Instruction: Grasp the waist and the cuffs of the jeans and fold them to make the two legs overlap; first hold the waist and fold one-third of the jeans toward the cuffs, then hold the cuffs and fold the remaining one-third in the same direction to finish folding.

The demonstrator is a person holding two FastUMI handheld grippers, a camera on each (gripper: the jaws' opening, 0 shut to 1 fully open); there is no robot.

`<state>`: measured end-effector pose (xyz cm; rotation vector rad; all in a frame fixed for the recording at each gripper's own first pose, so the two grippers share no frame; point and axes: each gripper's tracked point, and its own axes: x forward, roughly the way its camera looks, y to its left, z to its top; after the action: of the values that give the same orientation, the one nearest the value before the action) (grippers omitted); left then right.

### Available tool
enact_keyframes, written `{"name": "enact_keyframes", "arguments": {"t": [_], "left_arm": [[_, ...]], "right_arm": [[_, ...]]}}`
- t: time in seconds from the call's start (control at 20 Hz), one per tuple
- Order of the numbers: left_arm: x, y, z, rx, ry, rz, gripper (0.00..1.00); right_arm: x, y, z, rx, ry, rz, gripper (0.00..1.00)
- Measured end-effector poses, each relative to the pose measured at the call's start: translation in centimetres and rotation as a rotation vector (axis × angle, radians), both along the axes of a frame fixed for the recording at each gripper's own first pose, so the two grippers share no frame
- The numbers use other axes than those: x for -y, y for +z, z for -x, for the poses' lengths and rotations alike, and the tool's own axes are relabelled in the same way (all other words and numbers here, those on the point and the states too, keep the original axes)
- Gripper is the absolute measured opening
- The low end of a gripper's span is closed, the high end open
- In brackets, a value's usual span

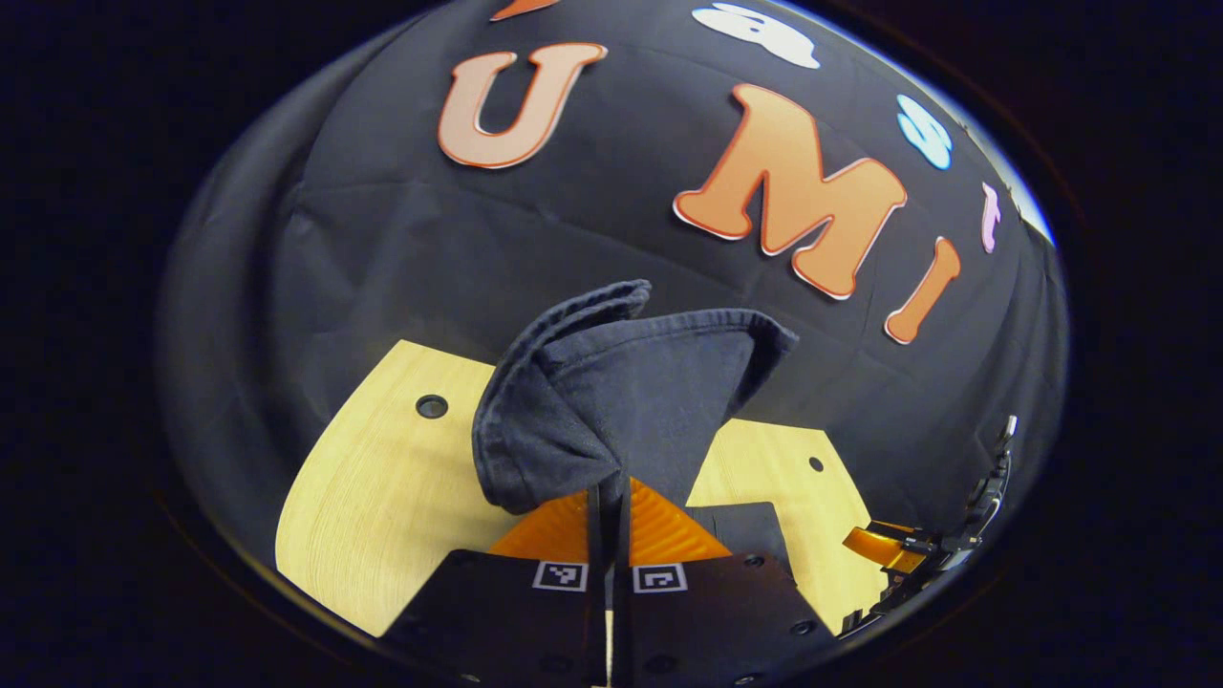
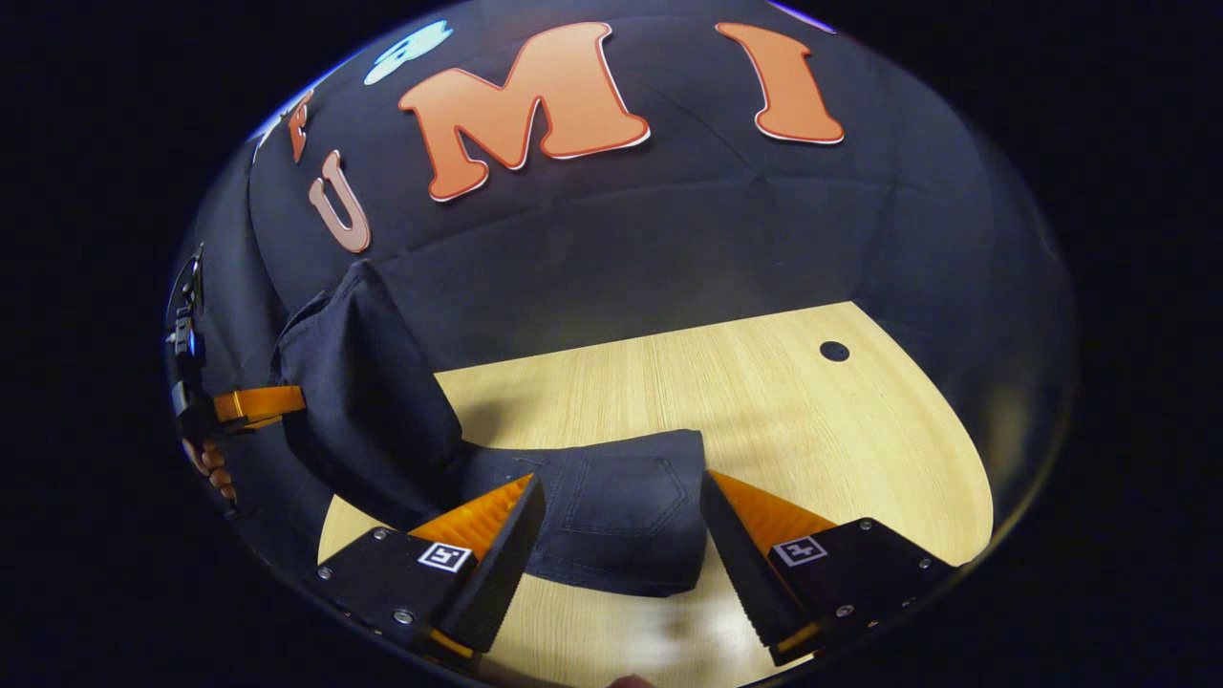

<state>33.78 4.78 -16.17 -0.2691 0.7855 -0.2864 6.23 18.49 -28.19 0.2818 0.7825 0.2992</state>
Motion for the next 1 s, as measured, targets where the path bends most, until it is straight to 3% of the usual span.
{"name": "enact_keyframes", "arguments": {"t": [0.5,0.7,1.0], "left_arm": [[11.1,-1.0,-0.1,-0.060,-0.061,-0.126,0.03],[16.8,-3.3,1.8,-0.108,-0.150,-0.191,0.03],[21.7,-8.1,4.5,-0.160,-0.262,-0.297,0.03]], "right_arm": [[2.7,-1.0,-1.6,-0.005,0.004,-0.028,0.99],[3.9,-1.2,-2.2,-0.007,0.005,-0.039,0.99],[5.6,-2.0,-2.9,-0.021,0.001,-0.045,0.99]]}}
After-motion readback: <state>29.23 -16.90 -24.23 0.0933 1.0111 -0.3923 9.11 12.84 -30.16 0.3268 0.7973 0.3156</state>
